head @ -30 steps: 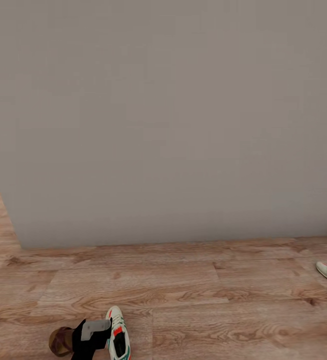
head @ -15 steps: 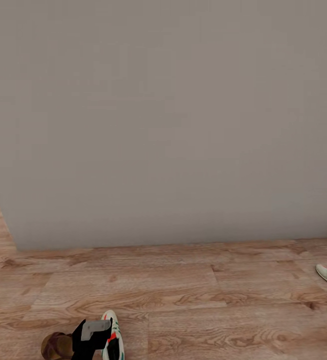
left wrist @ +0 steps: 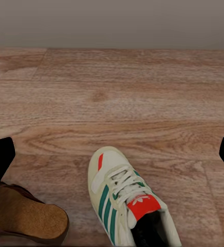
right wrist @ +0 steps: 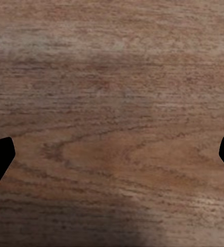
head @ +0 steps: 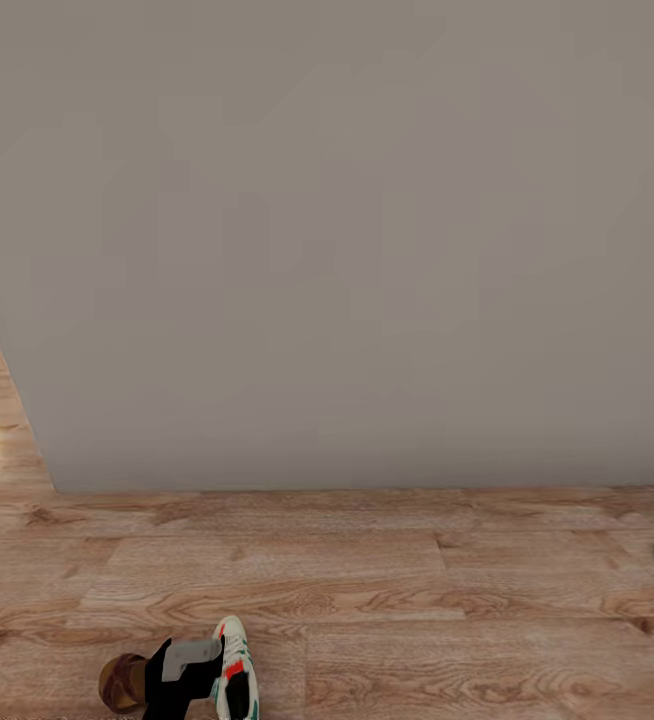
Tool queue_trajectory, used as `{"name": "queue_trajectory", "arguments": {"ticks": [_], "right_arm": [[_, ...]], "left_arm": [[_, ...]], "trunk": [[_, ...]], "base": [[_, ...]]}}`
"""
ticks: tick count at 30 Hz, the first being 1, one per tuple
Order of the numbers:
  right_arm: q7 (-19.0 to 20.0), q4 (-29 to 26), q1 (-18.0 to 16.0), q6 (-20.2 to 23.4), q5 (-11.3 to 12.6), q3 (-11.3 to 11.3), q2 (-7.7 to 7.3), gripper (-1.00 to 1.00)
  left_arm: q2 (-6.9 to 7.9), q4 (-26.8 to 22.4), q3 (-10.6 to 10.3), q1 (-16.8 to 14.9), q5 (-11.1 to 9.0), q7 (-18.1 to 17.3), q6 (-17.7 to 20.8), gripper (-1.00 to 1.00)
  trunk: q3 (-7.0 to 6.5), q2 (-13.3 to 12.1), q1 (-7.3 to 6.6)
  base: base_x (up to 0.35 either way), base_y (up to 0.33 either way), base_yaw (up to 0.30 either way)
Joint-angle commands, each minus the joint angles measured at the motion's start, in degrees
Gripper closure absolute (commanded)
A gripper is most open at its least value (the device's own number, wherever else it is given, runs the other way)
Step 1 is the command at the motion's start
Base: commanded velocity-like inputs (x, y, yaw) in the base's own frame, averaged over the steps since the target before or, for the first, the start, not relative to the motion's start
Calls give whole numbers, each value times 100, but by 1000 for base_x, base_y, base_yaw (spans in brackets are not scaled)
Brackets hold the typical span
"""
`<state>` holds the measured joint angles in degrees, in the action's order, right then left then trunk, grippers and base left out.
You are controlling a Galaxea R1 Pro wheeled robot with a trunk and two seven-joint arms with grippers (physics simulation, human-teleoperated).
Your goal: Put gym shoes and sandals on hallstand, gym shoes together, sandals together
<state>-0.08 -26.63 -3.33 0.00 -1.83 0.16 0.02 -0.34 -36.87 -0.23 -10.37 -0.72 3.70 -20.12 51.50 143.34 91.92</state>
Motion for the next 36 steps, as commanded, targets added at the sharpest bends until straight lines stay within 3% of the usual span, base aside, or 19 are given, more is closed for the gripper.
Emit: {"name": "queue_trajectory", "arguments": {"ticks": [1,36], "right_arm": [[-1,-2,-1,0,-19,0,-1,-100],[-1,-4,-1,-1,-19,-8,6,-100]], "left_arm": [[-1,4,-3,-3,-7,17,-18,-100],[-1,4,-3,-2,-7,17,-18,-100]], "trunk": [[6,2,-1],[6,2,-1]], "base": [[0,0,119],[0,0,11]]}}
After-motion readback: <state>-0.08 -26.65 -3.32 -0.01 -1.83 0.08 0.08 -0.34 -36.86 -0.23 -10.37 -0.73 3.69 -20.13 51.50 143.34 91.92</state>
